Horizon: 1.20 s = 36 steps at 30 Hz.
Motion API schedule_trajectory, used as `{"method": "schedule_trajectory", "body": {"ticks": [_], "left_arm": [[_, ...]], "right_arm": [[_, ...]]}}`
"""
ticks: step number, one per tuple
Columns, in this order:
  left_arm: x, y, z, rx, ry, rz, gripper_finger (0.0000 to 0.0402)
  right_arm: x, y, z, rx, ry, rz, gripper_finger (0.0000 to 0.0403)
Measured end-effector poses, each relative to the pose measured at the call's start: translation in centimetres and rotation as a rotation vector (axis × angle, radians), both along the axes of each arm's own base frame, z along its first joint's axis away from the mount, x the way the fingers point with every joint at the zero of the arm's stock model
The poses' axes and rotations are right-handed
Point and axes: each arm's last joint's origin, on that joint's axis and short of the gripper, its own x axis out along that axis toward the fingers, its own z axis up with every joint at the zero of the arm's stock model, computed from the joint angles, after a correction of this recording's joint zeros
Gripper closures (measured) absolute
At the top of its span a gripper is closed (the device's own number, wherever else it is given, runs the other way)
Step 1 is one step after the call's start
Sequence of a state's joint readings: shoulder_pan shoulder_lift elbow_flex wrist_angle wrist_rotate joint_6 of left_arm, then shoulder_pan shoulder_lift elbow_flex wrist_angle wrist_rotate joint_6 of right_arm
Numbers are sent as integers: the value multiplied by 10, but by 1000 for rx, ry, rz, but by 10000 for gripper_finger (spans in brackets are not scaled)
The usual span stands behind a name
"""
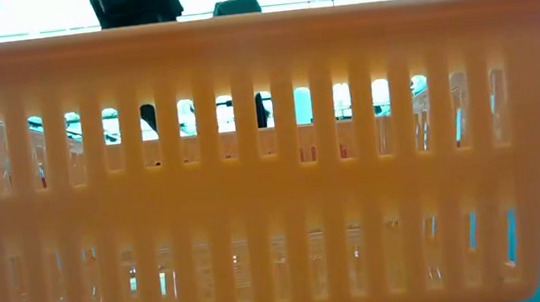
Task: Stack baskets on shelf by color
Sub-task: Put the middle red bin on the shelf
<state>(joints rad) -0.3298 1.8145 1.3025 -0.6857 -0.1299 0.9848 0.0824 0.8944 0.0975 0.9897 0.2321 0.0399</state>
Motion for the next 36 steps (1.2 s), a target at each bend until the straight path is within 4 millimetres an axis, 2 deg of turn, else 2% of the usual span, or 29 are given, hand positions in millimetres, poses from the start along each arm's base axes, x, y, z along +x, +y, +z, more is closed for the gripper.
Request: {"method": "schedule_trajectory", "body": {"ticks": [5,11,15,20,25,33,36], "left_arm": [[0,0,0,-21,10,-31,216],[-7,2,-13,-21,53,-49,216],[-10,3,-22,-11,57,-69,233],[-4,1,-28,-48,-48,-71,260],[-8,1,-35,-91,-30,-69,294],[-7,1,-28,-145,-48,36,389],[-9,2,-26,-158,-43,76,388]], "right_arm": [[0,0,0,0,0,1,358],[0,0,0,0,0,1,358],[0,0,0,0,0,1,358],[0,0,0,1,-1,1,358],[0,0,0,12,-2,2,358],[0,0,0,21,-3,4,358],[0,0,0,26,-4,5,358]]}}
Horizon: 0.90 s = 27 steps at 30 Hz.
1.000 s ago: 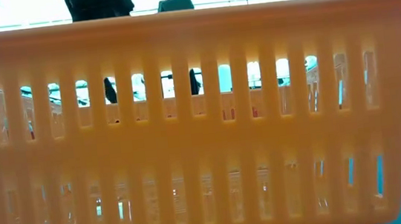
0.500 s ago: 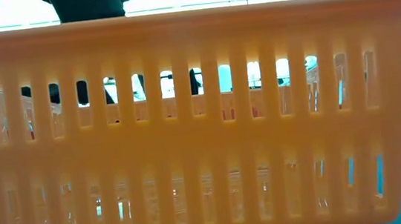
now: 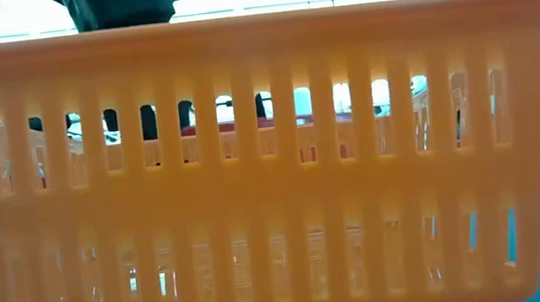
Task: Stack baskets on shelf by color
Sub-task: Put the middle red bin on the shelf
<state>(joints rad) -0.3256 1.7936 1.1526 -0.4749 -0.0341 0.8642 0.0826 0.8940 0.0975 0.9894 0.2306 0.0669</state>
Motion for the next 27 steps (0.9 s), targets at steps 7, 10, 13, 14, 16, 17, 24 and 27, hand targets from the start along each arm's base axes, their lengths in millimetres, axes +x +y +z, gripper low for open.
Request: {"method": "schedule_trajectory", "body": {"ticks": [7,10,13,14,16,17,24,27], "left_arm": [[-9,-2,24,-59,-44,105,394],[-16,0,48,-131,-111,211,387],[-25,6,75,-189,-208,358,386],[-29,9,84,-209,-244,403,389],[-38,16,103,-253,-308,485,394],[-42,20,112,-274,-338,516,394],[-71,73,152,-217,-527,839,384],[-73,104,153,-168,-542,973,394]], "right_arm": [[0,0,0,0,0,0,358],[0,0,0,-1,4,0,358],[0,0,0,0,1,0,358],[0,0,-1,-1,5,0,358],[0,0,0,0,3,-1,358],[0,0,-1,-1,5,-1,358],[0,0,0,-4,1,-3,358],[0,-1,0,-7,-1,-10,358]]}}
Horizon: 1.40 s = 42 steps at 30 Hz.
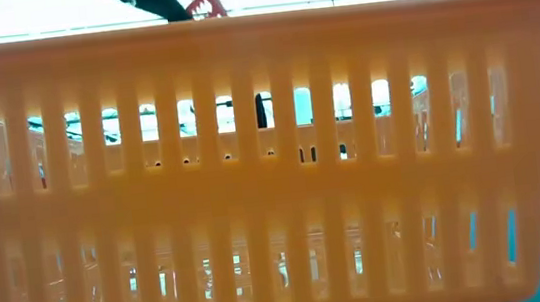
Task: Stack baskets on shelf by color
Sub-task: Put the middle red bin on the shelf
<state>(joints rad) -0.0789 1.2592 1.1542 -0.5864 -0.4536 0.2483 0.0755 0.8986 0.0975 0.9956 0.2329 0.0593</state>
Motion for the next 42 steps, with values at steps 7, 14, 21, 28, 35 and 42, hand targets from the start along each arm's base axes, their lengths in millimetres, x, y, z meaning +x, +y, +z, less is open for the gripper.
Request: {"method": "schedule_trajectory", "body": {"ticks": [7,14,21,28,35,42], "left_arm": [[14,77,-25,-65,97,196,392],[19,131,-46,-180,224,280,381],[30,143,-72,-169,351,160,393],[38,150,-95,-180,433,148,375],[41,155,-106,-190,465,150,393],[40,154,-106,-194,468,147,344]], "right_arm": [[0,-2,0,0,-3,-17,358],[0,-3,0,-20,-2,-22,358],[0,-4,-1,-27,15,-27,358],[0,-4,-1,-22,17,-27,358],[0,-4,-1,-2,14,-24,358],[0,-4,-1,4,13,-24,358]]}}
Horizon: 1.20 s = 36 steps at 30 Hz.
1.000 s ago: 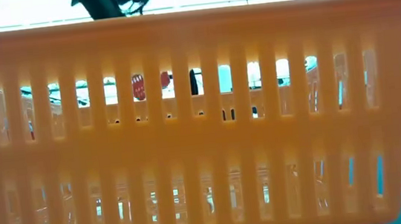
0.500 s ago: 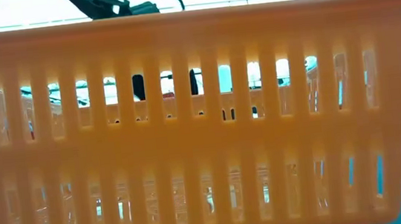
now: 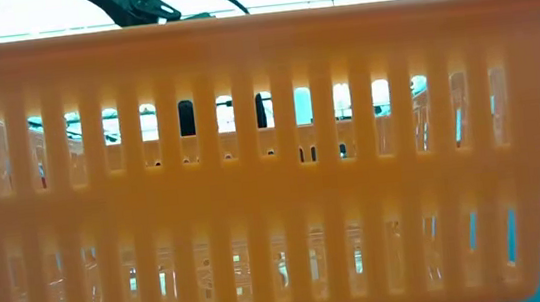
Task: Stack baskets on shelf by color
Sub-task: Put the middle red bin on the shelf, then adjust the shelf
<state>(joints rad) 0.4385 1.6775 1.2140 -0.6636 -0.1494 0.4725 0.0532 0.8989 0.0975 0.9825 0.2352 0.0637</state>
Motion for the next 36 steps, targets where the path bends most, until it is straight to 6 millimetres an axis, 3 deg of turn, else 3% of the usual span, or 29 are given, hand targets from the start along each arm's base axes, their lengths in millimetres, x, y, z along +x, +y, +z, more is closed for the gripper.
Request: {"method": "schedule_trajectory", "body": {"ticks": [8,12,20,24,27,31,36], "left_arm": [[1,0,0,-10,-17,33,328],[-1,-5,10,-2,-51,50,328],[-16,-34,73,31,-234,56,327],[-28,-56,96,-46,-369,67,327],[-26,-76,80,-147,-386,-2,335],[-21,-100,21,-179,-289,-94,372],[-21,-98,-27,-178,-238,-41,394]], "right_arm": [[0,0,0,0,0,0,358],[0,0,0,3,-1,0,358],[0,0,1,4,-10,0,358],[0,0,1,38,-14,4,358],[0,0,0,52,-15,6,358],[0,0,1,59,-17,7,358],[0,0,1,80,-27,9,358]]}}
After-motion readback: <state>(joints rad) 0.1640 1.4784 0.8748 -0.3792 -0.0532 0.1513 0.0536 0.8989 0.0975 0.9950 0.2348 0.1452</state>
